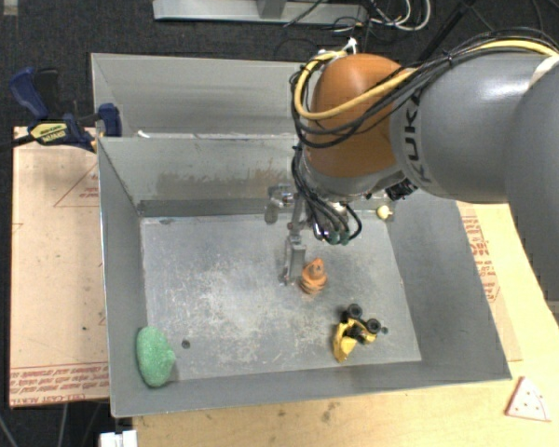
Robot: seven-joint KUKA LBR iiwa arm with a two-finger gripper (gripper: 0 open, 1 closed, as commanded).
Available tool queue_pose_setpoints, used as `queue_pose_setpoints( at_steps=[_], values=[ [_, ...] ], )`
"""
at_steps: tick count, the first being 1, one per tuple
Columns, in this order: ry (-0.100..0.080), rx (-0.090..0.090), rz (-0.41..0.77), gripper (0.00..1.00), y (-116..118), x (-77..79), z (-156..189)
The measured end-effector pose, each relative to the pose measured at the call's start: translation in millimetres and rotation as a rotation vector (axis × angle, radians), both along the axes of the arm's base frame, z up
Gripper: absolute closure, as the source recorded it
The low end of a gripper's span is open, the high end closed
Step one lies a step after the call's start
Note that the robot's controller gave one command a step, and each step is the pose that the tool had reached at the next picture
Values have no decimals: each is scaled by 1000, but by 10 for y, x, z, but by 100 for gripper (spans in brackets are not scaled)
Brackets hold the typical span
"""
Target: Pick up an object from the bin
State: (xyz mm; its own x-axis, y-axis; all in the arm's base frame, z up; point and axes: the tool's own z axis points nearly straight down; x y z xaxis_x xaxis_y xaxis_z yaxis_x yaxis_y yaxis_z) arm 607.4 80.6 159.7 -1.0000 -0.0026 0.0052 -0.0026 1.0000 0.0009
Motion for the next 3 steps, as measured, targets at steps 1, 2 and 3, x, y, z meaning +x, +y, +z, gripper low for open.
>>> queue_pose_setpoints(
  at_steps=[1,2,3],
  values=[
    [-7,1,-3,100,-6,12,49],
    [-7,1,-4,0,-6,12,49],
    [-7,1,-4,0,-7,12,49]
  ],
)
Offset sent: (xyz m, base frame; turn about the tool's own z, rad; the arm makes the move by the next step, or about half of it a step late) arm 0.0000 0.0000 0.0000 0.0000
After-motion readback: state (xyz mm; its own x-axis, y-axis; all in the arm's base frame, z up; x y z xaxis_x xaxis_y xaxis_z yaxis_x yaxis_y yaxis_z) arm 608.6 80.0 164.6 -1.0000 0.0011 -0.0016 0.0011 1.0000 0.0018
